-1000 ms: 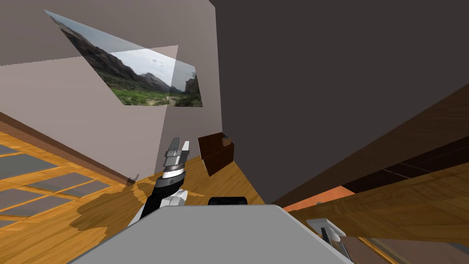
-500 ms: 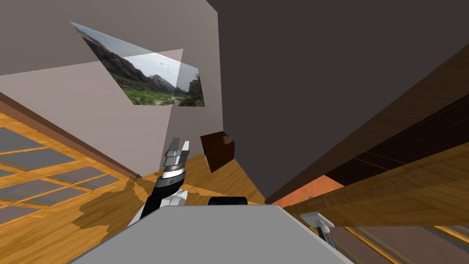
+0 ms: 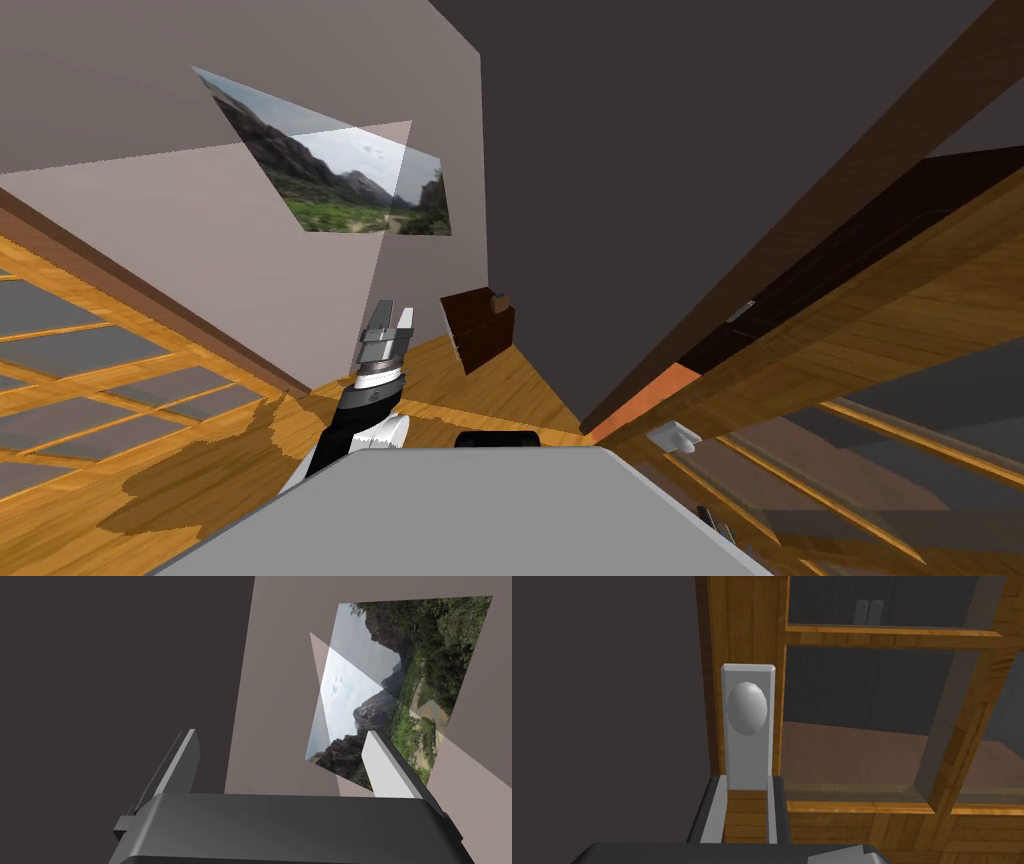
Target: Pull the door open
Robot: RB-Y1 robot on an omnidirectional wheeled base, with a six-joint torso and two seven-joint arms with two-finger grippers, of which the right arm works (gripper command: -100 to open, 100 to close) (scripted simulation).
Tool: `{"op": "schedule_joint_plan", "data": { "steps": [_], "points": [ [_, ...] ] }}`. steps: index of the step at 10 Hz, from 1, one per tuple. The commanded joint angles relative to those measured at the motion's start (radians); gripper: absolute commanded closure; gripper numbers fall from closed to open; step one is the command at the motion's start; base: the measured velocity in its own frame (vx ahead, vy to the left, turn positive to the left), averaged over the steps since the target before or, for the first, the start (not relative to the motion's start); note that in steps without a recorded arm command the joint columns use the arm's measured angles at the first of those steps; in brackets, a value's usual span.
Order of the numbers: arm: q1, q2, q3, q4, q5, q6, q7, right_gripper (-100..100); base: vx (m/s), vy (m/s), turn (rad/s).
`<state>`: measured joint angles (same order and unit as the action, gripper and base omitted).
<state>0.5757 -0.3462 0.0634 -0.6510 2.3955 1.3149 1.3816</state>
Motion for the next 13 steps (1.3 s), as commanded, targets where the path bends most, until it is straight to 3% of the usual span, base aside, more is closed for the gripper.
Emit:
{"op": "schedule_joint_plan", "data": {
  "steps": [1, 7, 8, 9, 13],
  "points": [
    [0.000, 0.000, 0.000, 0.000, 0.000, 0.000, 0.000, -100, -0.032, 0.076, -0.028],
    [-0.076, -0.037, 0.013, 0.026, -0.035, -0.044, 0.014, -100, 0.148, -0.132, -0.010],
    [-0.075, -0.032, 0.012, 0.041, -0.029, -0.031, 0.006, -100, 0.069, -0.073, 0.010],
    [-0.075, -0.032, 0.012, 0.041, -0.029, -0.031, 0.006, 100, -0.009, 0.013, -0.007],
    [-0.075, -0.032, 0.012, 0.041, -0.029, -0.031, 0.006, 100, -0.016, 0.017, 0.003]
  ]
}}
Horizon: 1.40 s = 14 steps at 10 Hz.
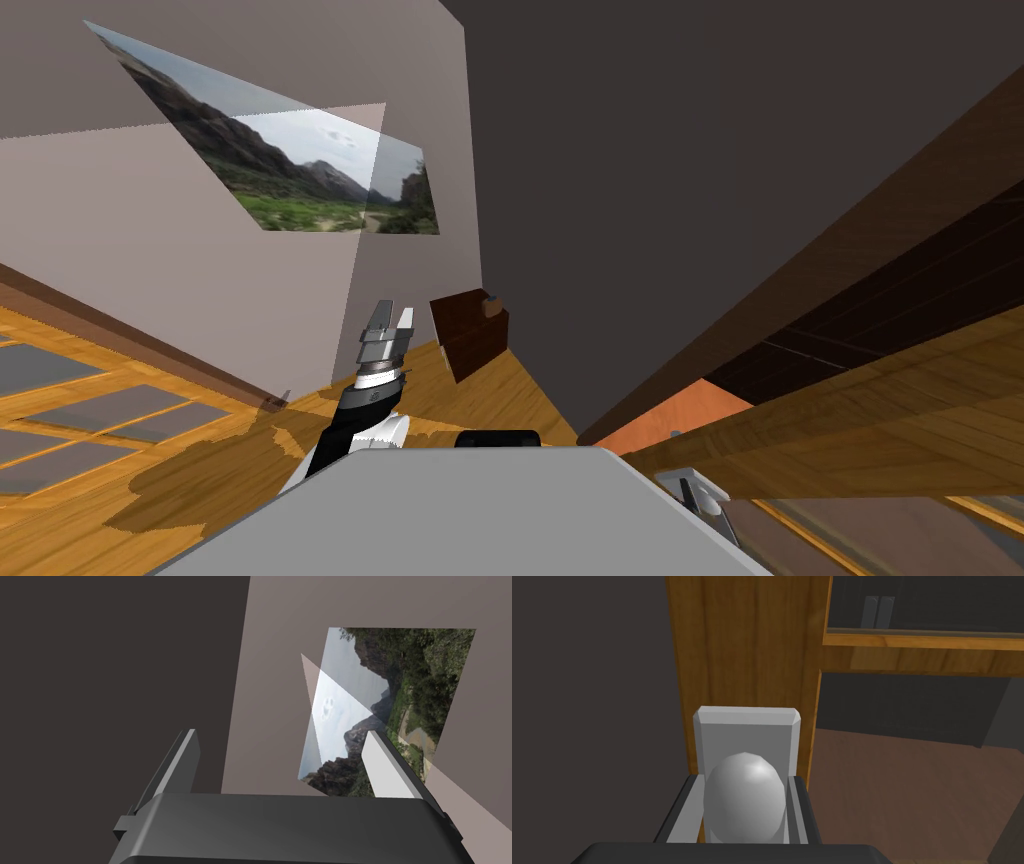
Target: Pull the door open
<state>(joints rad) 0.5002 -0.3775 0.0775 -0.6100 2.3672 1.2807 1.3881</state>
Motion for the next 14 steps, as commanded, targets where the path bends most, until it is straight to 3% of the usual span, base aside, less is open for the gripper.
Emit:
{"op": "schedule_joint_plan", "data": {
  "steps": [1, 2, 9, 10, 14],
  "points": [
    [0.001, -0.001, -0.002, 0.000, -0.001, 0.003, -0.001, 100, 0.000, 0.000, 0.000],
    [0.014, 0.001, 0.015, -0.011, 0.033, 0.017, -0.004, 100, -0.104, 0.000, -0.004],
    [0.073, 0.006, 0.075, -0.059, 0.168, 0.087, -0.020, 100, -0.199, 0.029, -0.006],
    [0.067, 0.008, 0.072, -0.059, 0.157, 0.074, -0.014, 100, -0.078, 0.022, -0.003],
    [0.099, 0.021, 0.113, -0.074, 0.257, 0.132, -0.008, 100, -0.200, -0.017, -0.004]
  ]
}}
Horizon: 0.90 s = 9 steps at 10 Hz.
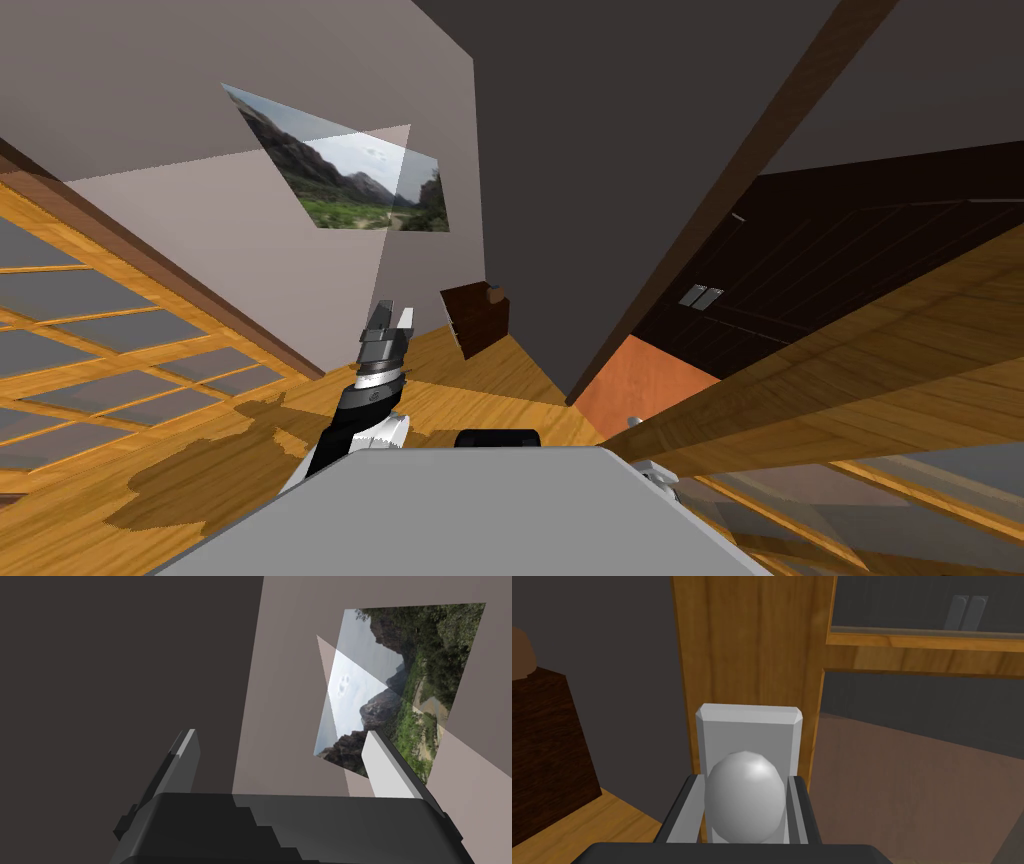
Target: Pull the door open
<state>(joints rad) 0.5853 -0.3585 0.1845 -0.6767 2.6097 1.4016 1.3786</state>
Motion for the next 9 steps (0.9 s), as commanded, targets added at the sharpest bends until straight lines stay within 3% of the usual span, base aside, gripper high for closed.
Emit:
{"op": "schedule_joint_plan", "data": {
  "steps": [1, 4, 5, 9],
  "points": [
    [0.022, 0.004, 0.015, -0.012, 0.037, 0.024, 0.004, 100, -0.207, -0.016, -0.011],
    [0.036, 0.009, 0.032, -0.019, 0.082, 0.051, 0.007, 100, -0.148, -0.029, -0.012],
    [0.039, 0.009, 0.031, -0.031, 0.073, 0.031, 0.010, 100, -0.064, -0.013, 0.011],
    [0.021, -0.007, 0.041, -0.015, 0.132, 0.050, -0.008, 100, -0.223, 0.000, 0.066]
  ]
}}
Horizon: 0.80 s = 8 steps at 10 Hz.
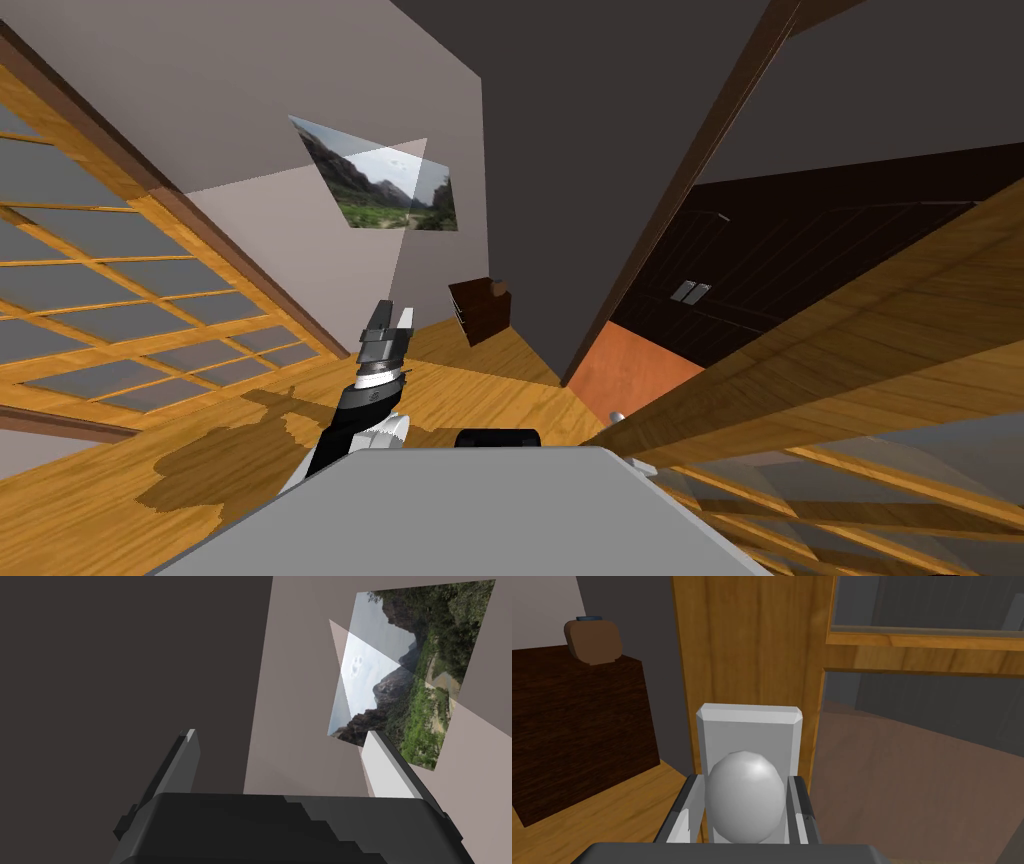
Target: Pull the door open
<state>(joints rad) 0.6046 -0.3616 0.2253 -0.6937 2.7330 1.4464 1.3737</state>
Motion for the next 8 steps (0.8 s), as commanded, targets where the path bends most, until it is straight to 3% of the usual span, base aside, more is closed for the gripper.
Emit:
{"op": "schedule_joint_plan", "data": {
  "steps": [1, 5, 8],
  "points": [
    [-0.002, -0.007, 0.002, 0.005, 0.020, 0.009, -0.007, 100, -0.256, 0.014, 0.057],
    [-0.016, -0.021, 0.007, 0.018, 0.062, 0.022, -0.022, 100, -0.209, -0.001, 0.052],
    [-0.018, -0.017, 0.010, 0.021, 0.060, 0.014, -0.021, 100, -0.166, 0.003, 0.023]
  ]
}}
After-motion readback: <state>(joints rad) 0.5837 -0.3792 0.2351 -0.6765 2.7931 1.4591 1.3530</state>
